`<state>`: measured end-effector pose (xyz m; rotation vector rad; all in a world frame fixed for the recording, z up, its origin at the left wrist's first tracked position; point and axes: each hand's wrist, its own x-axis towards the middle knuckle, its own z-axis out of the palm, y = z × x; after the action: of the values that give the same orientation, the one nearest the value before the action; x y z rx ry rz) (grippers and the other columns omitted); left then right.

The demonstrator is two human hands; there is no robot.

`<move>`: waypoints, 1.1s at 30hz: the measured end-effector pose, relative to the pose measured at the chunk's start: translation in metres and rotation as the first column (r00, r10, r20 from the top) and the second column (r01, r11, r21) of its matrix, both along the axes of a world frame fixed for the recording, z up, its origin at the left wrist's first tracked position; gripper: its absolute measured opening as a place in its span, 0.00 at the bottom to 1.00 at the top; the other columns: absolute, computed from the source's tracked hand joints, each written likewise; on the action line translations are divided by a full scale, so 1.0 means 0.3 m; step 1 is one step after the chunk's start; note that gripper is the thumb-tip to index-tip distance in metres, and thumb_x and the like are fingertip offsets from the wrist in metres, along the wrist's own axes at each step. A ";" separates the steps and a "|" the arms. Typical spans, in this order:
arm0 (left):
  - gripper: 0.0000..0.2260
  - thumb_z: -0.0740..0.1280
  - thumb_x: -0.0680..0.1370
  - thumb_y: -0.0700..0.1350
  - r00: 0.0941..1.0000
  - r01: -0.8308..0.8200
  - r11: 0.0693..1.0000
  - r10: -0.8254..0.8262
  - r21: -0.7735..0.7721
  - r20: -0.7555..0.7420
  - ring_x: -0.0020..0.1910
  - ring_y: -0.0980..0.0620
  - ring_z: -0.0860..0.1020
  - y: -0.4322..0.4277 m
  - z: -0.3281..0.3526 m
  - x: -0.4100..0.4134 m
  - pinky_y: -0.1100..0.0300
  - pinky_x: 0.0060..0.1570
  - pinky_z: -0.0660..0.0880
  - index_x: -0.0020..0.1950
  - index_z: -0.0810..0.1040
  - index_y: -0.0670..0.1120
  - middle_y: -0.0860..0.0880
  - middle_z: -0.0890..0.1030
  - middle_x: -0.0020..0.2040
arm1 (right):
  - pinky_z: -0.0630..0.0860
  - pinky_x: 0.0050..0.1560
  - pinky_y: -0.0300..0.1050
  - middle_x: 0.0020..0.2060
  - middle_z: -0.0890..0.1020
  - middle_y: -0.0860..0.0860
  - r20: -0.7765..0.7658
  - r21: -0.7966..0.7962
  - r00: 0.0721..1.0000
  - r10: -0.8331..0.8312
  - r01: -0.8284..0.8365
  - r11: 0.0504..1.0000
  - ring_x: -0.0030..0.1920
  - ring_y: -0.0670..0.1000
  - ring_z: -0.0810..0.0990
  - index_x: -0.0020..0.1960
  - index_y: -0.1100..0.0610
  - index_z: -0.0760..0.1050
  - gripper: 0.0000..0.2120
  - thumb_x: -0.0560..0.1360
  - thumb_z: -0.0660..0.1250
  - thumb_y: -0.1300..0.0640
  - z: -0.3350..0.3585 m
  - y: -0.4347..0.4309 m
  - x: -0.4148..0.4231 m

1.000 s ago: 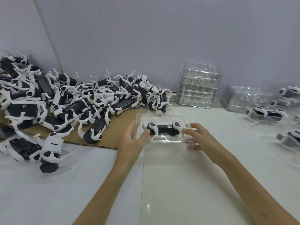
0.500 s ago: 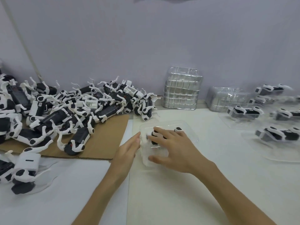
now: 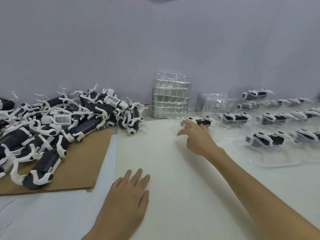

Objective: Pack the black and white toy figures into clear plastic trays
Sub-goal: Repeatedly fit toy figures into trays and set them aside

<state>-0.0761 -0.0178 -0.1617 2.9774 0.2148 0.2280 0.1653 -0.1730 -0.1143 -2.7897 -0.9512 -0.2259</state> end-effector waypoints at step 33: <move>0.21 0.61 0.70 0.53 0.993 -0.003 0.989 0.020 -0.150 0.115 0.46 0.46 0.85 0.030 -0.004 0.002 0.50 0.38 0.81 0.56 0.83 0.45 0.42 0.81 0.61 | 0.62 0.56 0.48 0.64 0.76 0.44 0.163 0.112 0.985 0.063 -0.082 0.990 0.63 0.50 0.74 0.63 0.42 0.78 0.18 0.75 0.68 0.57 -0.056 -0.100 -0.206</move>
<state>-0.0755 -0.0088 -0.1630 2.8046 0.2248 0.3681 0.1036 -0.2031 -0.1311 -2.6553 -1.0366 -0.4844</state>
